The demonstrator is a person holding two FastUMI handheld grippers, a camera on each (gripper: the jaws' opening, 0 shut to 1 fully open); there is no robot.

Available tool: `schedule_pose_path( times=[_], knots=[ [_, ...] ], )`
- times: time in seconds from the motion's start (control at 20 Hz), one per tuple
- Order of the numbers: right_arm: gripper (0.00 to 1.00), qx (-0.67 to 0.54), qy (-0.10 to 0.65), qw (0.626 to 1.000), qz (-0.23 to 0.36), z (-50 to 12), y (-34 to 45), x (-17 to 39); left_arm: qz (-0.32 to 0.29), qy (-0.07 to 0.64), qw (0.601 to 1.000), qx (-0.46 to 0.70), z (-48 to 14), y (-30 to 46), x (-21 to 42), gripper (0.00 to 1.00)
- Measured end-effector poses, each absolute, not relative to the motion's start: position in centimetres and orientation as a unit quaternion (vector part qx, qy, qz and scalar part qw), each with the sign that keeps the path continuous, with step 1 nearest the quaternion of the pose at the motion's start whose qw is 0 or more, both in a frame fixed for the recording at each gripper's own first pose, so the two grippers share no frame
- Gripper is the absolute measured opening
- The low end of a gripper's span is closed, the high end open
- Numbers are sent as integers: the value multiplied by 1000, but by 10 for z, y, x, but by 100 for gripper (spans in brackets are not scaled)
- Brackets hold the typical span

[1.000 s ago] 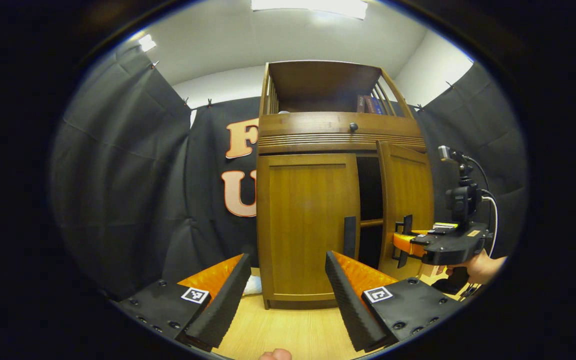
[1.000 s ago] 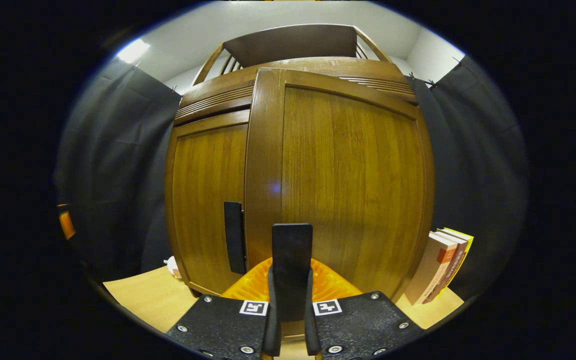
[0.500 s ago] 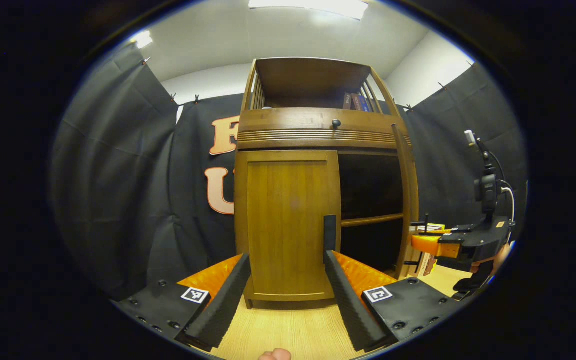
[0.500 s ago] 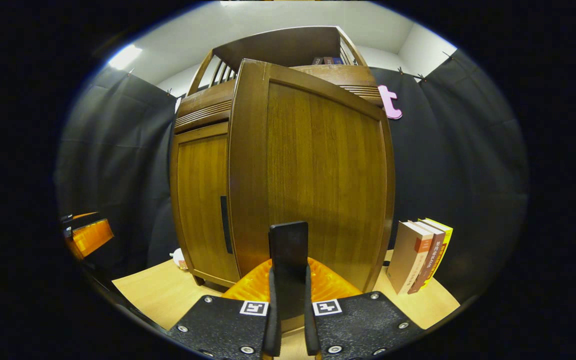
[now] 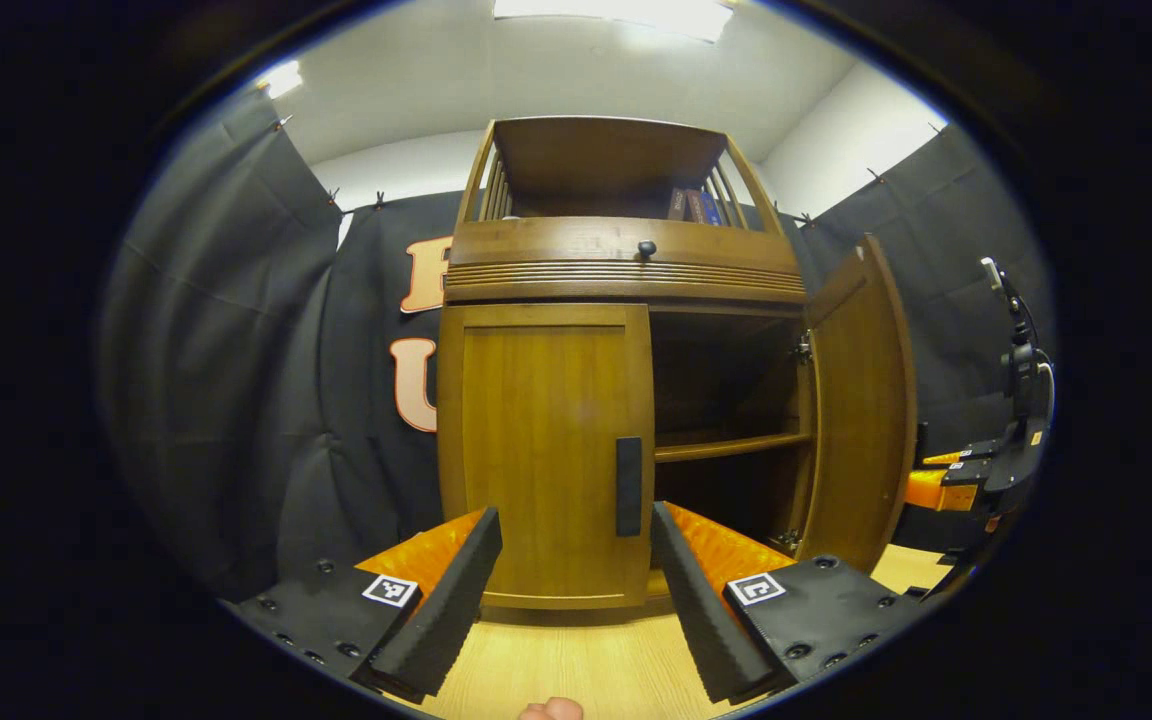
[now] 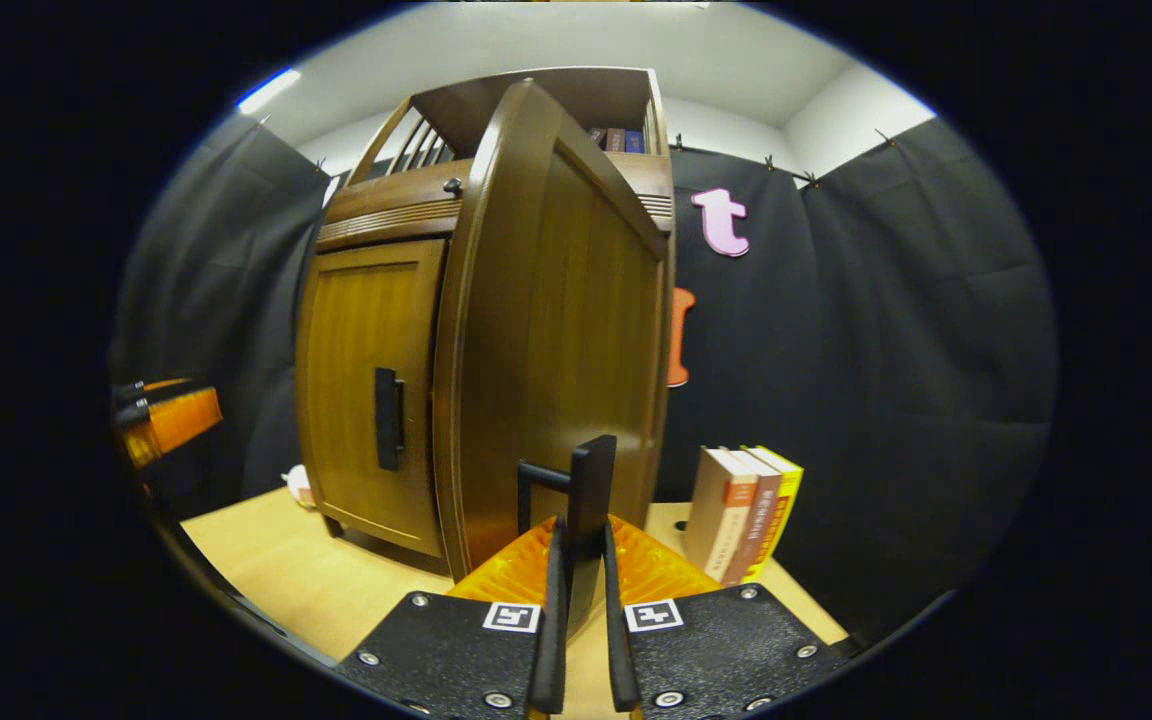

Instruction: Open the right door of the double-door shoe cabinet with the right hand, and open the left door with the left hand.

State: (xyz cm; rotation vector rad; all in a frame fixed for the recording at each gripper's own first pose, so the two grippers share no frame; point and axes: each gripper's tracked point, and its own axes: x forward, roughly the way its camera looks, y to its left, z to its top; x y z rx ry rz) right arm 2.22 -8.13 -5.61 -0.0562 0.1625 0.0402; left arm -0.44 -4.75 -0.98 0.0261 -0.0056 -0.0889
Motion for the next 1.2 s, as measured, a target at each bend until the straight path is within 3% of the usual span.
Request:
schedule_pose_path(
  times=[0.05,0.1,0.2,0.25,0.3,0.35,0.45,0.5,0.55,0.6,0.65,0.75,0.8,0.85,0.9,0.95,1.0,1.2],
  knots=[
    [12,-17,82,996,7,-57,-98,19,-45,-2,999,15,-12,-50,-4,94],
    [10,8,80,997,1,-59,-112,17,-48,-1,999,15,-12,-53,-3,99],
    [1,41,75,996,-4,-60,-130,19,-52,-1,999,18,-11,-58,-3,97],
    [0,41,70,997,-5,-60,-138,19,-53,-1,998,20,-11,-60,-3,94],
    [5,47,67,997,2,-58,-139,18,-52,-1,998,22,-10,-60,-3,94],
    [0,51,65,997,7,-58,-141,18,-52,-1,998,23,-11,-60,-3,94],
    [5,46,63,997,23,-59,-149,19,-49,0,998,25,-11,-61,-2,97],
    [0,42,63,997,33,-60,-152,19,-46,2,999,26,-12,-60,-2,94],
    [5,42,64,996,45,-60,-156,21,-43,3,999,26,-13,-59,-3,94],
    [0,41,65,995,57,-60,-162,23,-40,4,999,25,-14,-57,-3,99],
    [0,42,66,995,67,-60,-168,25,-38,5,999,24,-15,-55,-3,94],
    [0,45,69,993,84,-62,-176,26,-36,11,999,26,-17,-56,-1,94],
    [0,42,68,993,91,-63,-180,28,-36,15,999,28,-17,-56,0,99],
    [5,45,69,992,97,-64,-183,30,-36,16,999,28,-18,-56,1,96],
    [0,46,69,991,102,-65,-185,31,-37,17,999,27,-18,-58,3,94],
    [5,47,70,990,109,-66,-185,30,-40,18,999,26,-18,-61,5,94],
    [1,44,68,990,115,-65,-185,30,-43,19,999,27,-20,-63,6,94],
    [2,60,44,989,126,-64,-188,29,-55,17,998,29,-21,-75,9,94]
  ],
)
